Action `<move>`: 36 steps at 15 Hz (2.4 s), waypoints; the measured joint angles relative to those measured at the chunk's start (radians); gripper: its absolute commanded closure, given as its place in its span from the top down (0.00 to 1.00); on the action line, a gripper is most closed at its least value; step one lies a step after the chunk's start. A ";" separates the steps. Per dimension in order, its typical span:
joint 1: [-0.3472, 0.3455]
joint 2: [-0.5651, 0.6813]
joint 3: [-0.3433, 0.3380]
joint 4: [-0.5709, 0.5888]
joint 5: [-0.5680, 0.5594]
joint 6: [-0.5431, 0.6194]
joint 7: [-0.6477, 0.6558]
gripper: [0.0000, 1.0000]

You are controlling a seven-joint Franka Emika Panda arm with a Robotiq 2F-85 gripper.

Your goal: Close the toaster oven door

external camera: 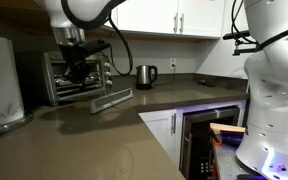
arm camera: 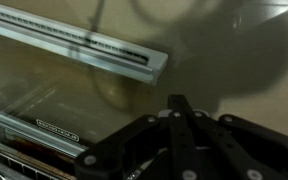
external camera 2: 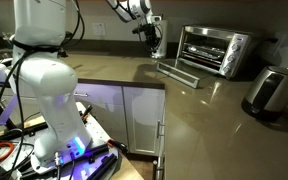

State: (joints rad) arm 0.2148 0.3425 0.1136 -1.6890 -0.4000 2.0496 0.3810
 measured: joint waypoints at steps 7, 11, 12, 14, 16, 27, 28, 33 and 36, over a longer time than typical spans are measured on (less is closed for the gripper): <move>0.000 0.068 -0.005 0.043 0.035 0.041 -0.058 0.00; 0.000 0.108 -0.012 0.069 0.040 0.041 -0.079 0.00; 0.000 0.117 -0.014 0.073 0.040 0.041 -0.082 0.00; 0.000 0.134 -0.018 0.083 0.040 0.041 -0.090 0.00; 0.000 0.149 -0.022 0.092 0.040 0.040 -0.099 0.00; 0.026 0.204 -0.069 0.125 0.010 0.022 -0.142 0.00; 0.032 0.208 -0.076 0.130 -0.005 0.012 -0.142 0.00; 0.055 0.215 -0.095 0.143 -0.045 -0.018 -0.142 0.00; 0.064 0.218 -0.099 0.146 -0.060 -0.026 -0.142 0.00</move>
State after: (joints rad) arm 0.2787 0.5603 0.0143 -1.5431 -0.4600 2.0240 0.2389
